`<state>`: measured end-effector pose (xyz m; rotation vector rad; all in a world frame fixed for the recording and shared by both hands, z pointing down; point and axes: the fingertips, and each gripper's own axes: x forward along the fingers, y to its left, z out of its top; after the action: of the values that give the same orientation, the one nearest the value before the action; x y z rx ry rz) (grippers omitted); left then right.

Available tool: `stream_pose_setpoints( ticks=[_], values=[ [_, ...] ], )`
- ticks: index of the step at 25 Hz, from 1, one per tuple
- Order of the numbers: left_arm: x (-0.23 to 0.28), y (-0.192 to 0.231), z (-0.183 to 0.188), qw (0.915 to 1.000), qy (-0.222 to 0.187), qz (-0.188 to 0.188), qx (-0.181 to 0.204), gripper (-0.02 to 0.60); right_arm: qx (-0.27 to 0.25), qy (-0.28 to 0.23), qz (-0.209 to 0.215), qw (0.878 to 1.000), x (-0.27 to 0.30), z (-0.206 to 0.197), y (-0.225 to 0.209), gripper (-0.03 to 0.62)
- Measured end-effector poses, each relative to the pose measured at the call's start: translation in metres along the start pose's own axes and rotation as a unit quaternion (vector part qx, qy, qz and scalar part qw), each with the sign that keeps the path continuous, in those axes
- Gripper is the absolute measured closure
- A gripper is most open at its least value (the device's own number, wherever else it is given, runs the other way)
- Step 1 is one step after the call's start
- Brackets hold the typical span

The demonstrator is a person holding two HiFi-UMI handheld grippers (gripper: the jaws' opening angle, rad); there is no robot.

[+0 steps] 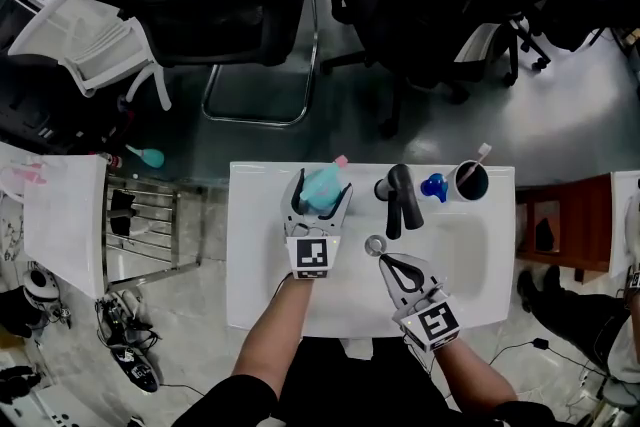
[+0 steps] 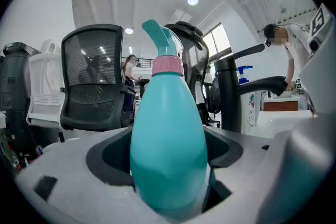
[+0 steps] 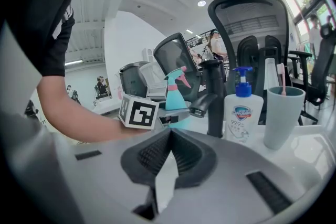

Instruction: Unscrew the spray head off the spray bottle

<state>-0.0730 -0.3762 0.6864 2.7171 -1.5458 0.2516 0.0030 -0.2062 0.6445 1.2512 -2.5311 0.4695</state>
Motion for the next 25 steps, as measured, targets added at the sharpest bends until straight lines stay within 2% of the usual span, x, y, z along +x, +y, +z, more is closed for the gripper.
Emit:
stream_pose_setpoints(
  ticks=[4,9,13,25],
  values=[
    [-0.002,0.001,0.001,1.0000,0.003,0.004,0.002,0.190,0.001,0.002,0.000,1.000,-0.002,0.000,0.001,0.588],
    [-0.008,-0.006,0.021,0.9999,-0.008,-0.004,0.010,0.191,-0.005,-0.002,-0.003,1.000,-0.005,-0.001,0.002,0.588],
    [-0.017,-0.011,0.034,0.9995,-0.011,-0.013,0.028,0.192,-0.010,-0.010,0.001,1.000,-0.006,0.006,0.007,0.588],
    [-0.060,-0.029,0.091,0.9984,-0.012,-0.041,0.037,0.190,-0.034,-0.054,0.008,0.998,-0.027,0.050,0.014,0.588]
  ],
)
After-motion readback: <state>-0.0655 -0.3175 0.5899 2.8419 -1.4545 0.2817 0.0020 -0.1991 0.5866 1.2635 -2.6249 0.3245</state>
